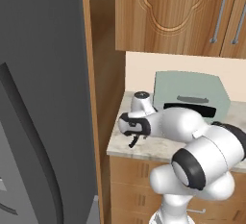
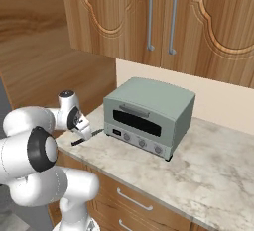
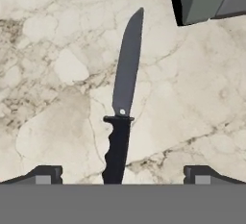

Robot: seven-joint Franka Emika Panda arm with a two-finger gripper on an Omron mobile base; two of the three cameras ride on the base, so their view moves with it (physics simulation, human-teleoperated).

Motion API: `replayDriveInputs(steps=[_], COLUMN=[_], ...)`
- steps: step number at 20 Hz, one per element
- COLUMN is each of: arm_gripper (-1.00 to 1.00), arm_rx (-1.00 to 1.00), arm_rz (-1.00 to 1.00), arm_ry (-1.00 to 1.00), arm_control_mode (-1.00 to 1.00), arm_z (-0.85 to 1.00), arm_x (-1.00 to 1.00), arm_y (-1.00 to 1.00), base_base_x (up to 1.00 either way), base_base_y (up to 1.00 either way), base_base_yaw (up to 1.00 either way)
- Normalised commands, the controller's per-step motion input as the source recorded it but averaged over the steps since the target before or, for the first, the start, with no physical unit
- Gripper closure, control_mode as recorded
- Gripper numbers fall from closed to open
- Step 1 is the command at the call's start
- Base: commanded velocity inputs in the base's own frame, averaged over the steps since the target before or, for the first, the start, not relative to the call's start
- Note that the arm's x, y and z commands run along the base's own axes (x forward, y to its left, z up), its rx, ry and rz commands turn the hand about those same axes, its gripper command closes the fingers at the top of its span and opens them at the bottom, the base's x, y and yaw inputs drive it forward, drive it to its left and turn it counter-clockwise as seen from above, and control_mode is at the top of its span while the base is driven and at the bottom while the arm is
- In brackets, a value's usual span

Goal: Retrieve the butter from the fridge and place it on a plate on the dining table. Then retrieve the butter knife by the fridge and place it near the plate.

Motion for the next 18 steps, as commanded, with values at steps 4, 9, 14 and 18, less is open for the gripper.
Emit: replayDriveInputs(steps=[4, 9, 14, 18], arm_gripper=[-1.0, -1.0, -1.0, -1.0], arm_rx=[0.0, 0.0, 0.0, 0.0], arm_rz=[0.0, 0.0, 0.0, 0.0], arm_ry=[0.0, 0.0, 0.0, 0.0], arm_control_mode=[-1.0, -1.0, -1.0, -1.0], arm_z=[-0.29, -0.18, -0.11, -0.22], arm_x=[0.02, 0.03, 0.1, 0.09], arm_y=[0.0, 0.0, 0.0, 0.0], base_base_x=[0.0, 0.0, 0.0, 0.0], base_base_y=[0.0, 0.0, 0.0, 0.0], base_base_yaw=[0.0, 0.0, 0.0, 0.0])
